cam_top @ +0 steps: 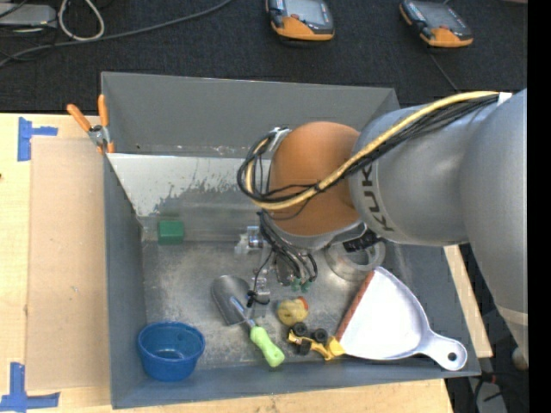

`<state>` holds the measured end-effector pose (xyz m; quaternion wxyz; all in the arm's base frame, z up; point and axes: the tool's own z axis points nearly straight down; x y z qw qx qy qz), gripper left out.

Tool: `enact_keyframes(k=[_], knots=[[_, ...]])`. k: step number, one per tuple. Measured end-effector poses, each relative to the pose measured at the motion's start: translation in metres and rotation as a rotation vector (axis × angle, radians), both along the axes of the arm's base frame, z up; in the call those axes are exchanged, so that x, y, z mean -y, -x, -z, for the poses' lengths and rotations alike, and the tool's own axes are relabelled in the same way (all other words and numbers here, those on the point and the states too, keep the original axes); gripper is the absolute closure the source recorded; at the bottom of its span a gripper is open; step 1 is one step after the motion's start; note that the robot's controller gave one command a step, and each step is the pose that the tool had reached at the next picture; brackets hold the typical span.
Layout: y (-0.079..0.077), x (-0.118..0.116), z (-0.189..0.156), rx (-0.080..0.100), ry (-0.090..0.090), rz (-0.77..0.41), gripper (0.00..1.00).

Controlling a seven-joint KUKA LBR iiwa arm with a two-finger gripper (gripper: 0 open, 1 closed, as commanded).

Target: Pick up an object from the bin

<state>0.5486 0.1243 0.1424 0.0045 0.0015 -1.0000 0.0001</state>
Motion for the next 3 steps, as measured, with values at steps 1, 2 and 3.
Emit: enact_keyframes(k=[1,2,3], knots=[[-0.002,0.001,-0.004,0.007,-0.001,0.004,0.00],[0.012,0.004,0.076,0.000,-0.001,0.051,0.00],[0.023,0.003,0.016,0.017,-0.004,0.185,0.00]])
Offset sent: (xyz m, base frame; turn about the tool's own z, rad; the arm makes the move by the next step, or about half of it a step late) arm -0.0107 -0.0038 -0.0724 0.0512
